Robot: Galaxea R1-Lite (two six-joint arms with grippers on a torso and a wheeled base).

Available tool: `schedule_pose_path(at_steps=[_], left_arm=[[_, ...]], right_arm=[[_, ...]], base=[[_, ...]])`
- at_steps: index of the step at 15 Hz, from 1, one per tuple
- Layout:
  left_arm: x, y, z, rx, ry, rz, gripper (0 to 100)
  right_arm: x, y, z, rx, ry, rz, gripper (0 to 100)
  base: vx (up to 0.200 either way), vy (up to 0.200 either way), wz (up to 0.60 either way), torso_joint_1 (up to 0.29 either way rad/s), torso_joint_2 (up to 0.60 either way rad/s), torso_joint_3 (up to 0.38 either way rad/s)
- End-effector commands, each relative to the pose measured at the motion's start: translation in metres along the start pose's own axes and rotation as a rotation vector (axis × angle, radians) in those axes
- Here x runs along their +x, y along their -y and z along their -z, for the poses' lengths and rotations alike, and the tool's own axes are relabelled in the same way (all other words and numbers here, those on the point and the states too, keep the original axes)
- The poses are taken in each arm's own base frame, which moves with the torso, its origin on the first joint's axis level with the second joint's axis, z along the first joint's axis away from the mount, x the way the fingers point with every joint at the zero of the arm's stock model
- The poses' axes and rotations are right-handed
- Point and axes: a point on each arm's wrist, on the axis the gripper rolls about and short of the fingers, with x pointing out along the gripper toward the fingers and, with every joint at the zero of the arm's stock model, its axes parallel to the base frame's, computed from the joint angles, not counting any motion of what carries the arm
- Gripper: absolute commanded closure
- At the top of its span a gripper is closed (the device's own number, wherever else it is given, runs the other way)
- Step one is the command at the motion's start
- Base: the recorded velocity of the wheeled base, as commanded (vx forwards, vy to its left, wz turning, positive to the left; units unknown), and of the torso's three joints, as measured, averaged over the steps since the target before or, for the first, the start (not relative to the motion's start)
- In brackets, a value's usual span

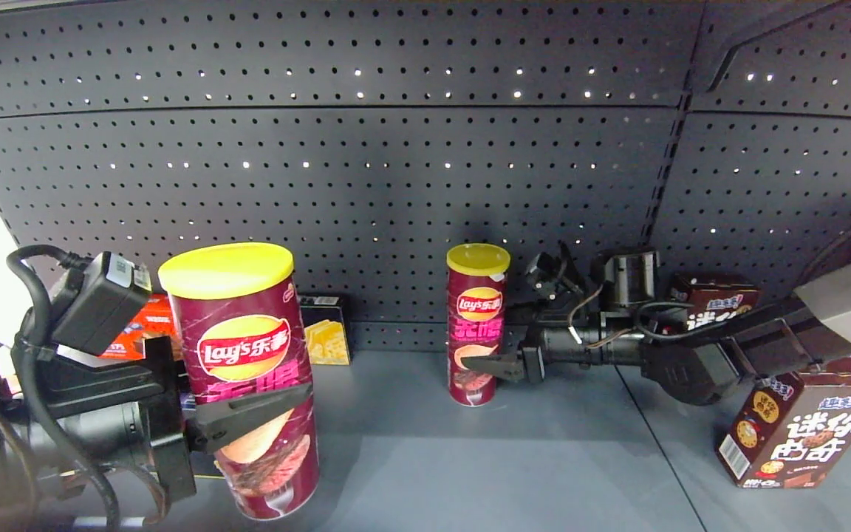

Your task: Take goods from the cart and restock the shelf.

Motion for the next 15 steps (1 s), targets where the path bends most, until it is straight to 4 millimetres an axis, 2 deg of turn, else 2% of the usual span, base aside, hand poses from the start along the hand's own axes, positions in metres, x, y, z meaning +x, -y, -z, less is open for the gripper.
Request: schedule_pose_path(at_steps=[1, 8, 9, 15], left_arm=[[0.0, 0.0, -0.001, 0.002, 0.004, -0.003, 100], [-0.001, -0.001, -0.001, 0.004, 0.006, -0.009, 100], [-0.001, -0.001, -0.001, 0.003, 0.006, -0.009, 100], [-0.002, -0.002, 0.0, -0.002, 0.002, -0.013, 100]], right_arm=[[0.006, 0.001, 0.006, 0.009, -0.011, -0.01, 0], [0.016, 0.001, 0.013, 0.005, -0.018, -0.025, 0], [0.017, 0.0, 0.013, 0.003, -0.016, -0.026, 100], [0.012, -0.005, 0.008, -0.004, -0.012, -0.023, 100]], base=[[0.0, 0.0, 0.0, 0.0, 0.0, 0.0], [0.0, 0.0, 0.0, 0.0, 0.0, 0.0], [0.0, 0.0, 0.0, 0.0, 0.0, 0.0], [0.0, 0.0, 0.0, 0.0, 0.0, 0.0]])
